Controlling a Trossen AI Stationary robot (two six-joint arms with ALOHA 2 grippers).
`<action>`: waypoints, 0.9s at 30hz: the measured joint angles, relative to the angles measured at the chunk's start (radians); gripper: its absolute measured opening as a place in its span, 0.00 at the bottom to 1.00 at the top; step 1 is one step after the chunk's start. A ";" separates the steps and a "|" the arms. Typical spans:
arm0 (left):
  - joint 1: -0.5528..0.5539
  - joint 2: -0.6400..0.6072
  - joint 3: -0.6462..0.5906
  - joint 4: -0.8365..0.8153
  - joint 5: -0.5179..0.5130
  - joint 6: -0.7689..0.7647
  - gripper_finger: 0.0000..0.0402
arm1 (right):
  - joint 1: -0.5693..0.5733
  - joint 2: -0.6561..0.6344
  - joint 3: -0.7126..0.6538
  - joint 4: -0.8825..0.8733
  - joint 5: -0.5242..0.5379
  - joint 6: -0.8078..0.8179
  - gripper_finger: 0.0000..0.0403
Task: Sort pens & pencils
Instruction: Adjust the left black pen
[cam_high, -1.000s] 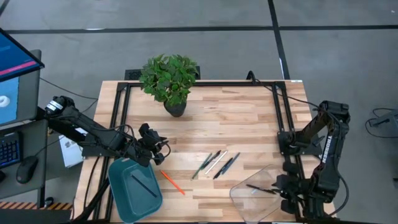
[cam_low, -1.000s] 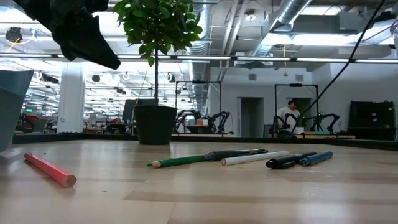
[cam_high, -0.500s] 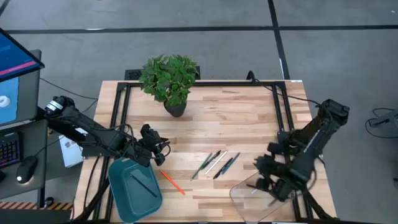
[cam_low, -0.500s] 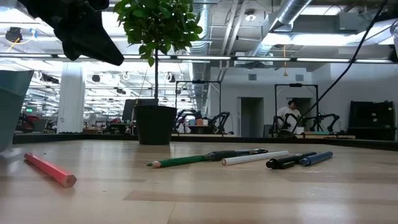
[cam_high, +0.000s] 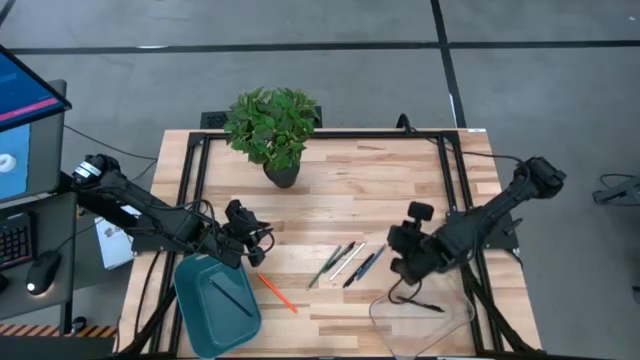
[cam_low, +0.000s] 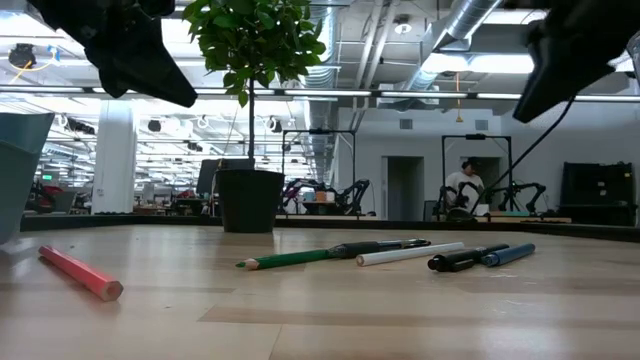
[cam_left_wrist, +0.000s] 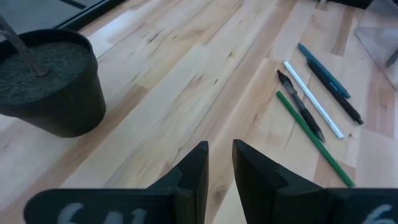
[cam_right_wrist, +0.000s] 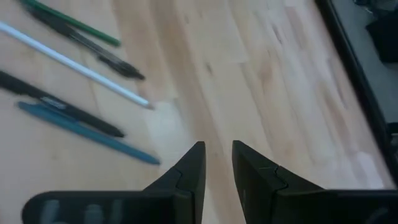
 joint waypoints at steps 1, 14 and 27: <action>0.000 0.000 0.000 -0.005 0.000 0.000 0.16 | -0.012 -0.020 -0.016 0.017 -0.009 -0.031 0.25; 0.000 0.000 0.000 -0.024 -0.002 0.012 0.16 | -0.199 -0.234 -0.366 0.712 -0.452 -0.429 0.25; 0.000 0.000 0.000 -0.023 -0.024 0.012 0.16 | -0.367 -0.177 -0.413 0.895 -0.743 -0.572 0.25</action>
